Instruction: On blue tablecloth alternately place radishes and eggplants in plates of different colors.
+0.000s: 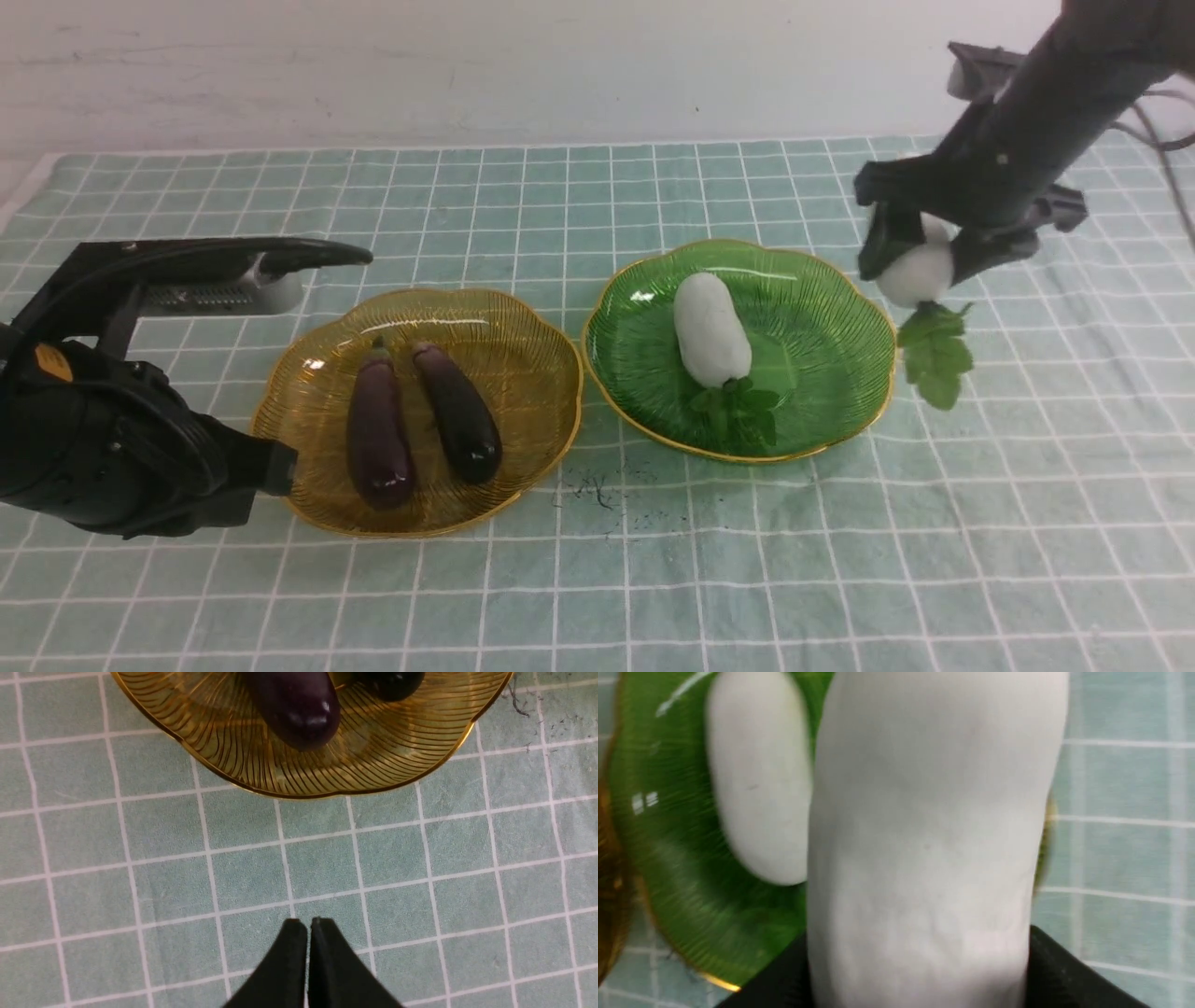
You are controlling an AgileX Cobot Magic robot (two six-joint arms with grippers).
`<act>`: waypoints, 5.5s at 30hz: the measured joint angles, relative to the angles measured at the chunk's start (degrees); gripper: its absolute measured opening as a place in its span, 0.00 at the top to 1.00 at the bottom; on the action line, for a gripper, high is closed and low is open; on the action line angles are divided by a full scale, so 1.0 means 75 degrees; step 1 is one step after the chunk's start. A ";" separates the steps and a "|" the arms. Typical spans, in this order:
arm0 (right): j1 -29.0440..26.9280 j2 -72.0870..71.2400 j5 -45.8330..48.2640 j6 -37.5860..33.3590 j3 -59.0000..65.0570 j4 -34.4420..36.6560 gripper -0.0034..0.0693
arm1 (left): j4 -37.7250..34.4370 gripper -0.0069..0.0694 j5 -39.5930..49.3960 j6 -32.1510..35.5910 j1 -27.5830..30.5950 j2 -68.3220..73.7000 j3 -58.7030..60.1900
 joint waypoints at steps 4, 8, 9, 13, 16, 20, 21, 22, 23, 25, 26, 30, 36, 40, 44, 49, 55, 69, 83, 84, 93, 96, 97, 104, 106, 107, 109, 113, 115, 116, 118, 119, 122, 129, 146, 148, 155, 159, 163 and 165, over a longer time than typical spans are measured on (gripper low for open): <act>0.0386 0.0510 -0.0157 -0.0157 0.0000 0.0309 0.33 | -0.0006 0.92 0.0000 0.0000 0.0000 0.0000 0.0000; 0.0404 0.0823 -0.0247 -0.0157 0.0016 0.0301 0.33 | -0.0006 0.92 0.0000 0.0000 0.0000 0.0000 0.0000; 0.0397 0.0851 -0.0247 -0.0157 0.0023 0.0286 0.33 | -0.0006 0.92 0.0009 0.0000 0.0000 0.0000 0.0000; 0.0397 0.0825 -0.0109 -0.0020 0.0014 0.0280 0.23 | -0.0006 0.92 0.0025 0.0000 0.0000 0.0000 0.0000; 0.0397 0.0797 -0.0032 -0.0014 -0.0180 0.0183 0.16 | -0.0006 0.92 0.0025 0.0045 0.0000 0.0000 0.0000; 0.0391 0.0223 -0.0030 -0.0012 -0.0233 -0.0112 0.20 | -0.0096 0.92 0.0051 0.0249 0.0000 -0.0026 0.0000; 0.0391 -0.0055 -0.0030 -0.0012 -0.0217 -0.0127 0.24 | -0.0164 0.92 0.0086 0.0309 0.0000 -0.0056 0.0000; 0.0391 -0.0182 -0.0030 -0.0012 -0.0204 -0.0127 0.25 | -0.0191 0.92 0.0111 0.0333 0.0000 -0.0076 0.0000; 0.0391 -0.0610 -0.0008 -0.0005 -0.0161 -0.0136 0.33 | -0.0305 0.92 0.0183 0.0421 0.0000 -0.0142 0.0000; 0.0391 -0.1697 0.0022 -0.0005 -0.0009 -0.0203 0.52 | -0.0602 0.92 0.0221 0.0706 0.0000 -0.0370 0.0000; 0.0391 -0.2409 0.0030 0.0004 0.0095 -0.0258 0.62 | -0.0735 0.92 0.0229 0.0833 0.0000 -0.0477 0.0000; 0.0391 -0.4994 0.0086 0.0012 0.0964 -0.0516 0.94 | -0.1244 0.92 0.0229 0.1329 0.0000 -0.1223 0.0000; 0.0391 -0.8906 -0.2526 0.0012 0.4056 -0.1147 0.97 | -0.1463 0.92 0.0233 0.1898 0.0000 -0.2454 0.0000; 0.0391 -1.1195 -0.5312 -0.0038 0.6708 -0.1268 0.97 | -0.1526 0.92 0.0176 0.1986 0.0000 -0.3160 0.0000; 0.0391 -1.3879 -0.7343 -0.0111 0.9614 -0.1345 0.97 | -0.1742 0.92 0.0083 0.2002 0.0000 -0.3929 0.0000; 0.0383 -1.5562 -0.8429 -0.0142 1.1689 -0.1345 0.97 | -0.1950 0.92 -0.0123 0.2002 0.0000 -0.4283 0.0000; 0.0383 -1.5597 -0.8815 -0.0160 1.2225 -0.1345 0.97 | -0.2310 0.92 -0.0426 0.2002 0.0000 -0.4826 0.0517; 0.0383 -1.5597 -0.8993 -0.0168 1.2225 -0.1345 0.97 | -0.2618 0.92 -0.2382 0.2002 0.0000 -0.7361 0.3114; 0.0383 -1.5597 -0.8987 -0.0168 1.2225 -0.1345 0.97 | -0.2505 0.92 -0.2099 0.2019 0.0000 -0.7560 0.3450; 0.0383 -1.5597 -0.8987 -0.0168 1.2225 -0.1345 0.97 | -0.2497 0.92 -0.2099 0.2020 0.0000 -0.7560 0.3450; 0.0383 -1.5597 -0.8987 -0.0168 1.2225 -0.1345 0.97 | -0.1191 0.92 -0.3769 0.2175 0.0104 -0.7981 0.4361; 0.0383 -1.5597 -0.8987 -0.0168 1.2225 -0.1345 0.97 | -0.0505 0.92 -0.4253 0.1776 0.0401 -0.8524 0.5059; 0.0383 -1.5597 -0.8987 -0.0168 1.2225 -0.1345 0.97 | -0.0315 0.92 -0.4413 0.1609 0.0554 -0.8709 0.5389; 0.0383 -1.5597 -0.8987 -0.0168 1.2225 -0.1345 0.97 | 0.0288 0.92 -0.4705 0.1246 0.0953 -0.9091 0.6999; 0.0383 -1.5597 -0.8985 -0.0168 1.2225 -0.1345 0.97 | 0.0319 0.92 -0.4606 0.1211 0.0953 -0.9091 0.7145; 0.0383 -1.5597 -0.8978 -0.0168 1.2225 -0.1345 0.97 | 0.0328 0.92 -0.4554 0.1208 0.0953 -0.9091 0.7147; 0.0383 -1.5597 -0.8958 -0.0168 1.2225 -0.1345 0.97 | 0.0338 0.92 -0.4381 0.1205 0.0953 -0.9091 0.7153; 0.0383 -1.5597 -0.8959 -0.0168 1.2225 -0.1345 0.97 | 0.0338 0.92 -0.4310 0.1199 0.0961 -0.9091 0.7156; 0.0383 -1.5597 -0.8953 -0.0168 1.2225 -0.1345 0.97 | 0.0338 0.92 -0.4310 0.1199 0.0977 -0.9091 0.7156; 0.0383 -1.5597 -0.8954 -0.0168 1.2225 -0.1345 0.97 | 0.0338 0.92 -0.4310 0.1199 0.0977 -0.9091 0.7156; 0.0383 -1.5597 -0.8954 -0.0168 1.2225 -0.1345 0.97 | 0.0338 0.92 -0.4307 0.1199 0.0977 -0.9091 0.7156; 0.0383 -1.5597 -0.8954 -0.0168 1.2225 -0.1345 0.97 | 0.0338 0.92 -0.4307 0.1199 0.0977 -0.9091 0.7156; 0.0383 -1.5597 -0.8954 -0.0168 1.2225 -0.1345 0.97 | 0.0338 0.92 -0.4301 0.1199 0.0977 -0.9091 0.7156; 0.0383 -1.5597 -0.8954 -0.0168 1.2225 -0.1345 0.97 | 0.0338 0.92 -0.4283 0.1199 0.0977 -0.9091 0.7156; 0.0383 -1.5597 -0.7377 0.0019 1.2225 -0.2620 0.97 | 0.0338 0.92 -0.4283 0.1199 0.0977 -0.9091 0.7156; 0.0383 -1.5597 -0.7221 0.0067 1.2225 -0.2647 0.97 | 0.0338 0.92 -0.4276 0.1199 0.0977 -0.9091 0.7156; -0.0125 -1.5597 -0.6151 0.0158 1.2551 -0.2706 0.97 | 0.0338 0.92 -0.4276 0.1199 0.0977 -0.9091 0.7156; -0.1241 -1.5597 -0.6092 0.0363 1.3522 -0.2706 0.97 | 0.0338 0.92 -0.4276 0.1199 0.0977 -0.9091 0.7156; -0.1735 -1.5598 -0.6271 0.0388 1.4100 -0.2747 0.97 | 0.0338 0.92 -0.4276 0.1199 0.0977 -0.9091 0.7156; -0.1820 -1.5598 -0.6365 0.0388 1.4116 -0.2763 0.97 | 0.0338 0.92 -0.4275 0.1199 0.0977 -0.9091 0.7156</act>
